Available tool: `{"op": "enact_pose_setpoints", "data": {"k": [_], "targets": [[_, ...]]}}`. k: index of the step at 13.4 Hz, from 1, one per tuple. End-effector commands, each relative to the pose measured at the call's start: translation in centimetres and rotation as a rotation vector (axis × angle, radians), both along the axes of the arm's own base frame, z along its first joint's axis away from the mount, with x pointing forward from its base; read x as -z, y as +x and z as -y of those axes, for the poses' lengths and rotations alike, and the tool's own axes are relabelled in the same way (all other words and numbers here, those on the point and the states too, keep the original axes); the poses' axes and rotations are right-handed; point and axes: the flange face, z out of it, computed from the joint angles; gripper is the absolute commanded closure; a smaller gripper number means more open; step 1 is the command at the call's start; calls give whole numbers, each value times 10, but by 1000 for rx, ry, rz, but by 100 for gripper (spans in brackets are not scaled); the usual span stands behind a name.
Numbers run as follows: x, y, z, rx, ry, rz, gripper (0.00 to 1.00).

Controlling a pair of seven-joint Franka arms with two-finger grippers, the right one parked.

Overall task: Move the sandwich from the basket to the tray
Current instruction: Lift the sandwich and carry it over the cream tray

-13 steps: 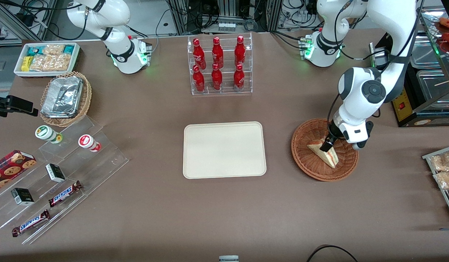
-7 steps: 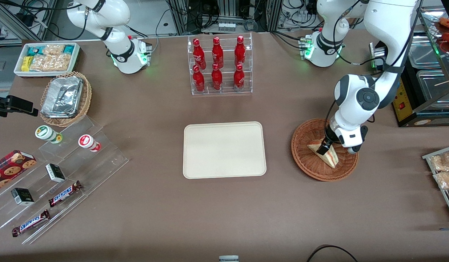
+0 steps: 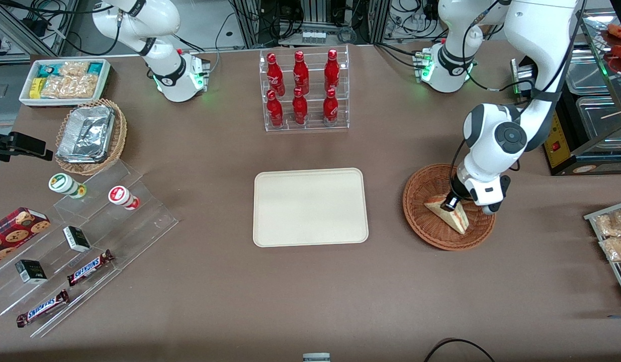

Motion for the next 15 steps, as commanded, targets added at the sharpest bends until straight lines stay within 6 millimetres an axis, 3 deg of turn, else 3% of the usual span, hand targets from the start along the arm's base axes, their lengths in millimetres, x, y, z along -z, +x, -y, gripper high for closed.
{"op": "enact_pose_setpoints", "data": {"k": [1,3,5,11,15], "targets": [[-43,22,18,73,12,-32,100],[-70,38,37,161,16,-74,100],[-81,46,65,301,16,-92,100],[-49,35,171,664,5,-109,100],[-20,14,283,746,40,-121,100]]}}
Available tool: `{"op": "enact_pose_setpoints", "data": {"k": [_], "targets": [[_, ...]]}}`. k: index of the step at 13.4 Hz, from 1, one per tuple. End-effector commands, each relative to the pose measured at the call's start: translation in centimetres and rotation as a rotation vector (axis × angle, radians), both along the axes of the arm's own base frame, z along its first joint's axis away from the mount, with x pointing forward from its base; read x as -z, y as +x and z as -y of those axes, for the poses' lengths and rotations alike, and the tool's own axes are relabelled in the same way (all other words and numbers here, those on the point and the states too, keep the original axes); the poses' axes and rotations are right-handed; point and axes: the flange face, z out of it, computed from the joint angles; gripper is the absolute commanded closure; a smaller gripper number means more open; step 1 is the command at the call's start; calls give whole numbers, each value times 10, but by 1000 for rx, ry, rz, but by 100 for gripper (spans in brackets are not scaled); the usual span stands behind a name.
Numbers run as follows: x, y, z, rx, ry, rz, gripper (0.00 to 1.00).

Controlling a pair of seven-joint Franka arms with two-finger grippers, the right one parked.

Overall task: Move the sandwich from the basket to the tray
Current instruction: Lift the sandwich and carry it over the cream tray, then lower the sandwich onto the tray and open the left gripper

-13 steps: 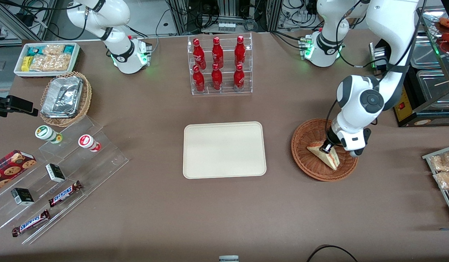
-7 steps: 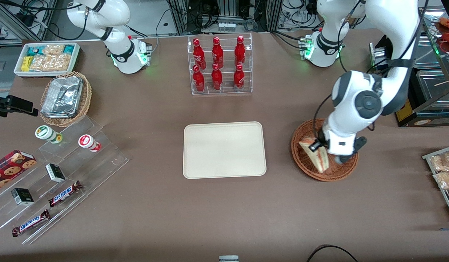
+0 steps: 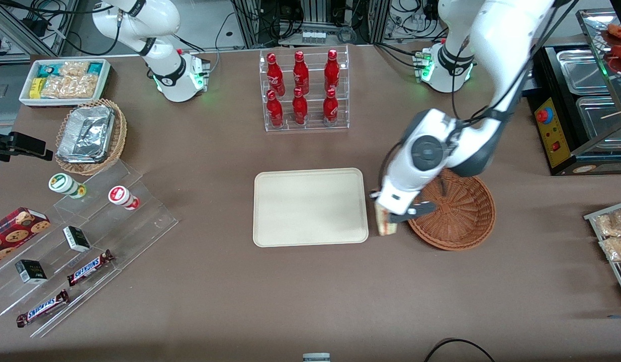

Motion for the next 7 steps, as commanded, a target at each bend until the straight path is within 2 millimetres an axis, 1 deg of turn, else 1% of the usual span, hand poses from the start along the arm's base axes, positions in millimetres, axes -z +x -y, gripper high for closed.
{"op": "enact_pose_setpoints", "data": {"k": [1,2,4,7], "targets": [[16,-2,74,11,39,4,100],[23,-8,99,6,46,-8,100],[32,-15,136,-7,25,-19,100],[46,-30,180,-38,-2,-26,100]]}}
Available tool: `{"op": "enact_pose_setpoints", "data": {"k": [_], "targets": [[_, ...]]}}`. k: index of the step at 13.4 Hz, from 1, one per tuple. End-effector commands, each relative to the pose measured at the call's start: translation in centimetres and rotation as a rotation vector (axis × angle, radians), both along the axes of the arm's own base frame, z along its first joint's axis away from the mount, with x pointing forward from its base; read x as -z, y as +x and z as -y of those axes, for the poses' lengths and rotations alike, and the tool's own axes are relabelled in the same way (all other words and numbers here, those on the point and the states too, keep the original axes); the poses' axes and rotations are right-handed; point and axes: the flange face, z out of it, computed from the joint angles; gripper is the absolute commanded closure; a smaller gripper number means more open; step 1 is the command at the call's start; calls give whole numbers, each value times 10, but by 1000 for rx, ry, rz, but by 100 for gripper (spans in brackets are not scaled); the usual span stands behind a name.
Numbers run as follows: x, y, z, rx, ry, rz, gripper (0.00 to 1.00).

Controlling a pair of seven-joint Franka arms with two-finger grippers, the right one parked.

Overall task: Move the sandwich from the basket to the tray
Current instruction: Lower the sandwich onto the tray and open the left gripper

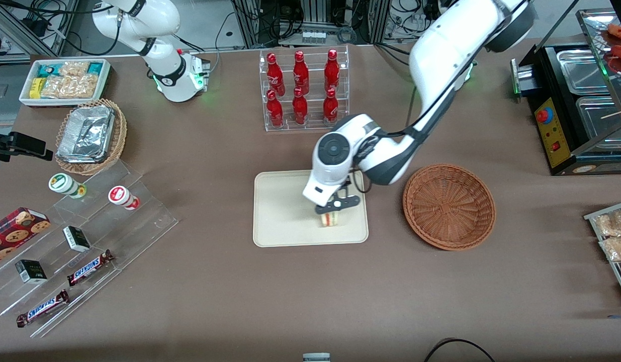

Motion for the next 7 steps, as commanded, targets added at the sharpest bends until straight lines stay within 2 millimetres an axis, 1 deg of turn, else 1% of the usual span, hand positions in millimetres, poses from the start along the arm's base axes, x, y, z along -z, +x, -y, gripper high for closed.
{"op": "enact_pose_setpoints", "data": {"k": [1,3,7], "targets": [[8,-1,32,-37,10,6,100],[13,-2,34,-49,30,27,100],[13,0,35,-63,29,33,100]]}}
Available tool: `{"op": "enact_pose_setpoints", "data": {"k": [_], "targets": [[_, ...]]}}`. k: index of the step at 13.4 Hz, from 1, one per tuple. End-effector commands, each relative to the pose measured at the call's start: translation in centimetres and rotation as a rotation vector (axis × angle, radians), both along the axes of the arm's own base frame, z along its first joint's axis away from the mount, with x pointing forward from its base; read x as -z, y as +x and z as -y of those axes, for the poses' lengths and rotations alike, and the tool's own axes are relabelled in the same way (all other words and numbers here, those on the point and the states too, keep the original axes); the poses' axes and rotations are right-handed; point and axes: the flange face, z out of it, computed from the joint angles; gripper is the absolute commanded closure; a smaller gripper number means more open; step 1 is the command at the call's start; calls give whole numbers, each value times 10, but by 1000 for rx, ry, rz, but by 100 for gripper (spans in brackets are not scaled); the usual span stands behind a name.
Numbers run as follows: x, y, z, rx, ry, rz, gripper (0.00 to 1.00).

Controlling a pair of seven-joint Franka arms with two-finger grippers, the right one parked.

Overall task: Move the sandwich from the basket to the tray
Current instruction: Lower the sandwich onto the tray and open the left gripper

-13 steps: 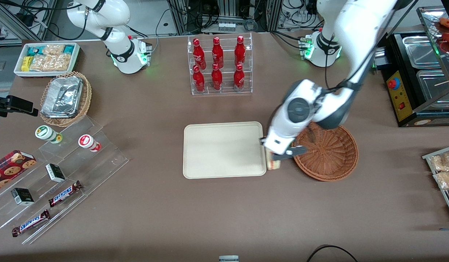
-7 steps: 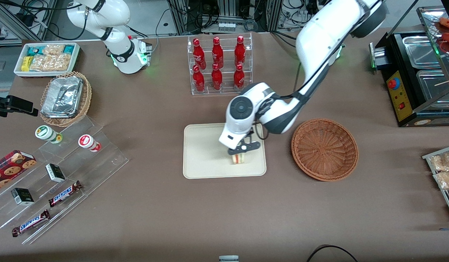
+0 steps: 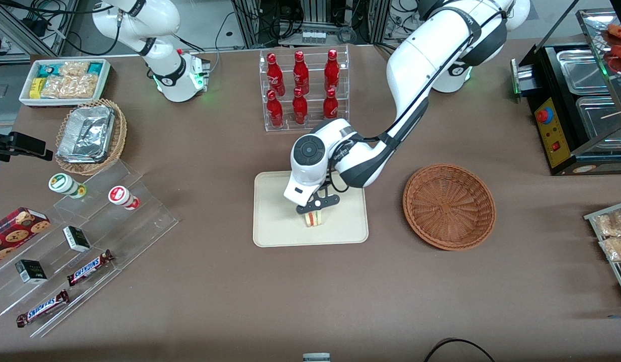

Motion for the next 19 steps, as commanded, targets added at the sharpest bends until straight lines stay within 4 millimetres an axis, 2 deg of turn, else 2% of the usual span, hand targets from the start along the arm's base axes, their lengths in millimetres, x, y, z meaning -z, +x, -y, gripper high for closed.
{"op": "enact_pose_setpoints", "data": {"k": [1,3,4,5,7,8,12,13,16,19], "targets": [[-3,4,4,-44,23,13,100],[5,4,5,-76,12,16,100],[5,4,6,-77,10,15,72],[4,5,5,-77,9,17,1],[-5,6,5,-73,3,26,0],[-16,8,5,-74,-1,35,0],[-95,18,-4,-85,-11,86,0],[-110,18,-8,-54,7,88,0],[-145,41,-58,116,65,67,0],[-148,75,-151,207,126,-8,0]]}}
